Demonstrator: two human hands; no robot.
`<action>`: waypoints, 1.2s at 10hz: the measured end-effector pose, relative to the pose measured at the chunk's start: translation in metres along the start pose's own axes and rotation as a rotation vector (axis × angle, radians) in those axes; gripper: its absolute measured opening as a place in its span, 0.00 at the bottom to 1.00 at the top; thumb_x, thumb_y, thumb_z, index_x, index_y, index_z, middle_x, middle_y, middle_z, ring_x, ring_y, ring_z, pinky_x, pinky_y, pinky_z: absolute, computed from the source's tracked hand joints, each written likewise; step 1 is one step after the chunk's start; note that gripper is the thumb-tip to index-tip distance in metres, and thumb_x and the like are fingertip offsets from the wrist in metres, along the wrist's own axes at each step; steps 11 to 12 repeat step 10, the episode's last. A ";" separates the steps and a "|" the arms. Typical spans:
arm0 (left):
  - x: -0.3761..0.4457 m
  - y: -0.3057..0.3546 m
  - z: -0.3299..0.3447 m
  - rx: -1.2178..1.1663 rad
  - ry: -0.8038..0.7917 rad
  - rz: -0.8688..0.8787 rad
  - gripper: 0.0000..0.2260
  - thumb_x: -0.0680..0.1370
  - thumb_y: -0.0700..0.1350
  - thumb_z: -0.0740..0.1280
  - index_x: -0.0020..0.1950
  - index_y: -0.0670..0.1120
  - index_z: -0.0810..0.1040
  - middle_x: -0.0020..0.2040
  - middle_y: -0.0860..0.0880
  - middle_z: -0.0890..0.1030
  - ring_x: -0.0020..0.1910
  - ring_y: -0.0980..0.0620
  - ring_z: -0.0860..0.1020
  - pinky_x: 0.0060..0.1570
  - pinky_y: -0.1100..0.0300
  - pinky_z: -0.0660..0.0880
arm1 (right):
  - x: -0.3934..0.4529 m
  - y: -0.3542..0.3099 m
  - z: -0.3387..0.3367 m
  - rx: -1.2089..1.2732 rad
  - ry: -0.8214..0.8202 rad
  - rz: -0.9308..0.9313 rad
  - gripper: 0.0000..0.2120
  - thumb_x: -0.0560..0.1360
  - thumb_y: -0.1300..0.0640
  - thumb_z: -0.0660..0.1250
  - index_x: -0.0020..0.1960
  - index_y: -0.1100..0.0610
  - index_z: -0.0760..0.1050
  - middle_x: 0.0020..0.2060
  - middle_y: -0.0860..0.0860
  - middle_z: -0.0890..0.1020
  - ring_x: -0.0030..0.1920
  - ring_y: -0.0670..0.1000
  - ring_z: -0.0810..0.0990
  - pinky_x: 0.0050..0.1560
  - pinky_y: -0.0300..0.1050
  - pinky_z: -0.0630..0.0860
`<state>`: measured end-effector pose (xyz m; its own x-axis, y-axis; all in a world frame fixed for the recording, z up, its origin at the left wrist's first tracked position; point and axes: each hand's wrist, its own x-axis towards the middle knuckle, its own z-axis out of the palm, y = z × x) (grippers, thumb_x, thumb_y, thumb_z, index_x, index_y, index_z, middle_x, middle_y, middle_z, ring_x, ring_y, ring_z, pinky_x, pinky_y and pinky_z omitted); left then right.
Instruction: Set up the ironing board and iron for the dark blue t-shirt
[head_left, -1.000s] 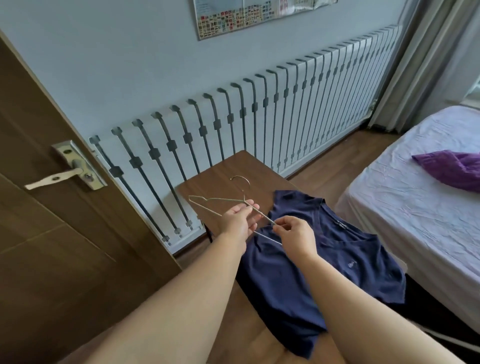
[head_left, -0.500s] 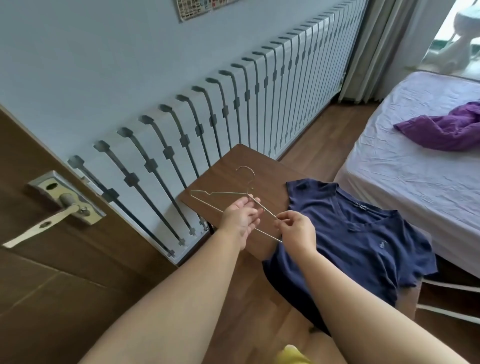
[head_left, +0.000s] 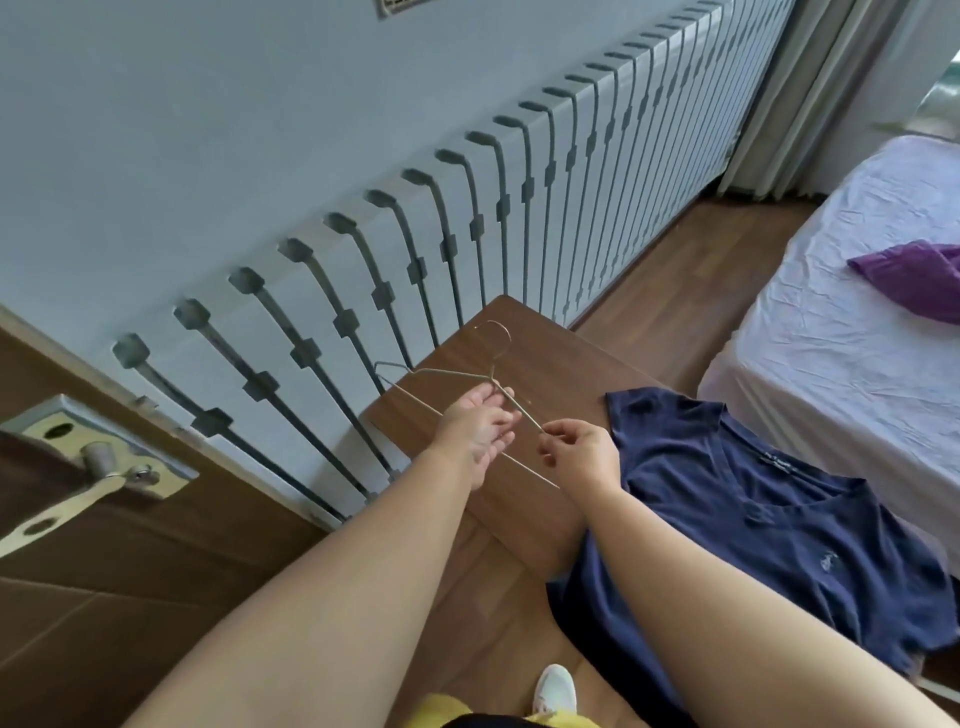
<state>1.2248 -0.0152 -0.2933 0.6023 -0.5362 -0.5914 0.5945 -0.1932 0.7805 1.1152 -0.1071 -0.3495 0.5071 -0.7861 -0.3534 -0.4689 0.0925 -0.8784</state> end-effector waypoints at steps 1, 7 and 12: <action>0.016 0.001 0.001 0.002 -0.019 -0.034 0.29 0.79 0.27 0.57 0.79 0.46 0.63 0.74 0.49 0.73 0.63 0.47 0.79 0.60 0.53 0.75 | 0.013 0.001 0.002 0.022 -0.007 0.042 0.03 0.76 0.60 0.71 0.48 0.55 0.82 0.35 0.51 0.85 0.32 0.48 0.81 0.35 0.39 0.76; 0.149 -0.002 -0.004 0.206 -0.253 -0.391 0.18 0.81 0.30 0.55 0.68 0.42 0.73 0.58 0.49 0.81 0.66 0.44 0.78 0.68 0.49 0.69 | 0.075 0.040 0.050 -0.098 0.222 0.299 0.05 0.76 0.58 0.70 0.50 0.55 0.83 0.41 0.49 0.85 0.42 0.51 0.81 0.43 0.41 0.71; 0.158 -0.003 0.002 0.241 -0.245 -0.407 0.28 0.80 0.29 0.58 0.79 0.43 0.61 0.72 0.44 0.73 0.67 0.42 0.77 0.71 0.47 0.68 | 0.074 0.046 0.056 -0.164 0.222 0.302 0.21 0.76 0.66 0.60 0.65 0.52 0.79 0.60 0.47 0.83 0.61 0.48 0.79 0.63 0.39 0.71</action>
